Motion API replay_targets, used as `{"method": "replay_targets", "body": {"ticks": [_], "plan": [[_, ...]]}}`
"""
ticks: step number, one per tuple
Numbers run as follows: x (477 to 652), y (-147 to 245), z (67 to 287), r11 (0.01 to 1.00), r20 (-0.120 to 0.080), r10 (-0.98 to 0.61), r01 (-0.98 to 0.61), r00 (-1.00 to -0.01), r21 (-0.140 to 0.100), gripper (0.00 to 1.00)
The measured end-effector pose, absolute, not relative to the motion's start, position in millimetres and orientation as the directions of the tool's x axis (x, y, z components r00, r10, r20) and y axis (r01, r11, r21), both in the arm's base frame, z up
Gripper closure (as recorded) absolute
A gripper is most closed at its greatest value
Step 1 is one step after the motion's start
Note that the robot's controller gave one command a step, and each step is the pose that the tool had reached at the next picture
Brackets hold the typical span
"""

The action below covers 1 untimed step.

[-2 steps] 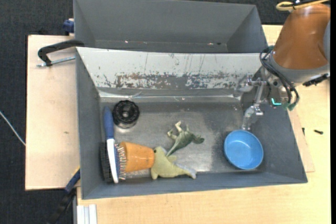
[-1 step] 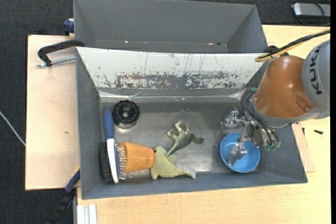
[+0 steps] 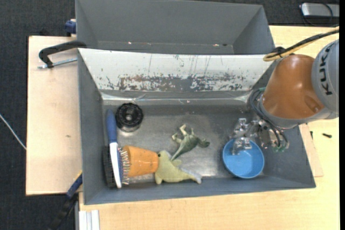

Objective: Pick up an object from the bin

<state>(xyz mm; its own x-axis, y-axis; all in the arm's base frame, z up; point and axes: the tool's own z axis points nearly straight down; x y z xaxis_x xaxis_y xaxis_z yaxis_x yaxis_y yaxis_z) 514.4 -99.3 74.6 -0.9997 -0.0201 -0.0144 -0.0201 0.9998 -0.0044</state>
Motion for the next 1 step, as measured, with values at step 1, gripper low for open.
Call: {"method": "replay_targets", "body": {"ticks": [1], "plan": [[535.5, -96.0, 229.2, 0.979, -0.015, -0.203, -0.203, -0.979, -0.005, 1.00]]}}
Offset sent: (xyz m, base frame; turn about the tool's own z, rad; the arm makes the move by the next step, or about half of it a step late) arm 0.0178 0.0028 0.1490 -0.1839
